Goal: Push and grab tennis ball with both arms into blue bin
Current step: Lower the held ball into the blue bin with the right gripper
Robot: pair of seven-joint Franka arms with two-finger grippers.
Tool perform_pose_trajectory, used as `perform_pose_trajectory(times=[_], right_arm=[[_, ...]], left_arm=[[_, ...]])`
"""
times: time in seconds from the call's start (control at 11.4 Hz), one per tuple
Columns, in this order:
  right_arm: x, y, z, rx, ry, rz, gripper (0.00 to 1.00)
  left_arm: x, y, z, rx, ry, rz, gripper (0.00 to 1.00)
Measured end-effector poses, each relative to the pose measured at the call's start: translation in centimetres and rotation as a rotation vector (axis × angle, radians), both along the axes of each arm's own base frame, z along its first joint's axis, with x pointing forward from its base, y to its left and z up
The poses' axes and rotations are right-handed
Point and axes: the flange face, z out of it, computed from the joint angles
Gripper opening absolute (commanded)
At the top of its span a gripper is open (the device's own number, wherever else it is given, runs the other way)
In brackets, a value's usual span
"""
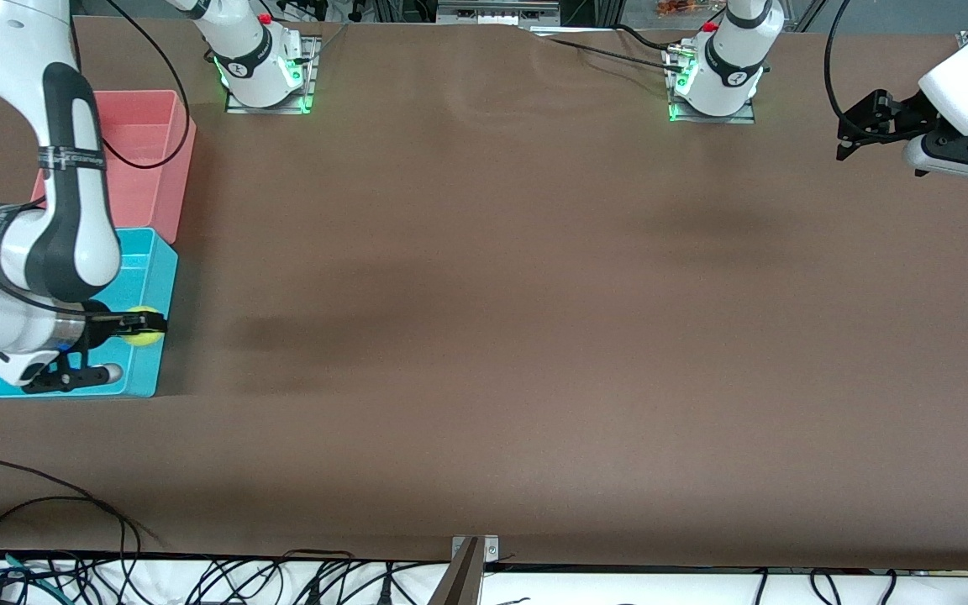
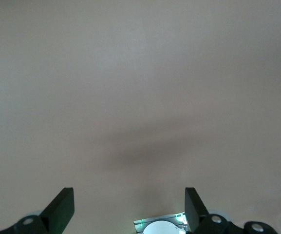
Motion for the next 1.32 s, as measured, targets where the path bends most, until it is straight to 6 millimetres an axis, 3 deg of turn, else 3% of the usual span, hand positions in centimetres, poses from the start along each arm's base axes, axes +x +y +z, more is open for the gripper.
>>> perform_pose_trajectory(times=[0.26, 0.44, 0.7, 1.32], right_arm=[[-1.1, -5.6, -0.6, 0.018, 0.01, 0.02, 0.0], [-1.8, -8.3, -0.8, -0.001, 0.023, 0.03, 0.0], [-2.8, -9.9, -1.9, -0.026, 0.058, 0.029, 0.0], [-4.2, -13.9, -6.8, -0.074, 0.084, 0.002, 0.0]], left_arm=[[0.0, 0.0, 0.0, 0.001, 0.004, 0.001, 1.0], [-0.1, 0.1, 0.0, 0.001, 0.006, 0.005, 1.0], [0.0, 0.5, 0.0, 0.001, 0.007, 0.015, 1.0], [-0.1, 0.8, -0.1, 0.001, 0.01, 0.02, 1.0]])
